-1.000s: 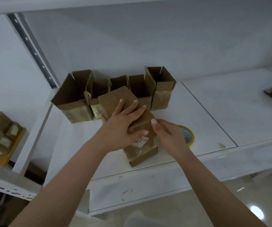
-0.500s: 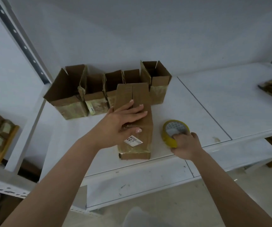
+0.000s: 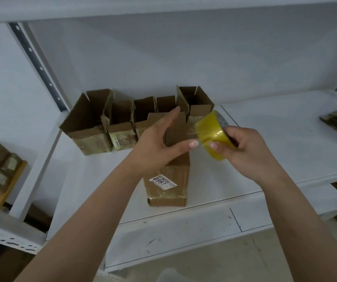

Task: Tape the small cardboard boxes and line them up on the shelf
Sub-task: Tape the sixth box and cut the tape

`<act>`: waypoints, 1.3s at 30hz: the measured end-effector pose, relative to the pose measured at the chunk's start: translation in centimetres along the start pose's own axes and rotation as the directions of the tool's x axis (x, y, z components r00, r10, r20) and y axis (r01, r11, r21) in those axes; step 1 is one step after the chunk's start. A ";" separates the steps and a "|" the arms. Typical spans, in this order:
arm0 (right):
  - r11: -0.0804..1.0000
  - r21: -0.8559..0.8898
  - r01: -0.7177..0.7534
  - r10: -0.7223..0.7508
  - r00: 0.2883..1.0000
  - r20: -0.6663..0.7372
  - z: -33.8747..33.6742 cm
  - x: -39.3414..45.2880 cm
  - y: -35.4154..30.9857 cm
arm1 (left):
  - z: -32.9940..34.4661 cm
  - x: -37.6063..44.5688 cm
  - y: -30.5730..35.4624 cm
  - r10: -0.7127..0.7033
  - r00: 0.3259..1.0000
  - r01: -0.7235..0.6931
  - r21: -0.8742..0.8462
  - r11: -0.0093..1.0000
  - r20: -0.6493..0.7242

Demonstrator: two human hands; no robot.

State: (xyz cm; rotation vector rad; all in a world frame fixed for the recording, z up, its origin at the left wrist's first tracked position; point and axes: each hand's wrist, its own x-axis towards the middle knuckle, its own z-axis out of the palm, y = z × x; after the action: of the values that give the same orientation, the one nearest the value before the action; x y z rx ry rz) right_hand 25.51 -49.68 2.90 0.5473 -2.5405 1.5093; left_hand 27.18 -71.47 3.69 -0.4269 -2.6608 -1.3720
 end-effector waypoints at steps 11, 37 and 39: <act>0.998 0.049 -0.034 0.029 0.995 0.094 0.8 -0.6 -3.3 | 1.1 0.1 2.6 0.035 0.990 -0.068 -0.239 0.969 -0.138; 0.953 -0.187 -0.239 0.274 0.943 0.190 0.0 0.8 -0.1 | -2.0 -6.1 -4.8 -0.204 0.747 0.391 0.169 0.905 -0.633; 0.948 -0.191 -0.254 0.291 0.936 0.198 0.3 0.9 0.2 | -2.0 -6.3 -5.3 -0.213 0.744 0.396 0.161 0.904 -0.633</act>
State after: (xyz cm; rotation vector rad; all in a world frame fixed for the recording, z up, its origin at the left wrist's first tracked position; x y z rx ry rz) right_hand 24.60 -50.08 2.81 0.3713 -2.9894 1.3668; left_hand 31.49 -77.21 -0.74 0.4478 -2.3621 -0.9283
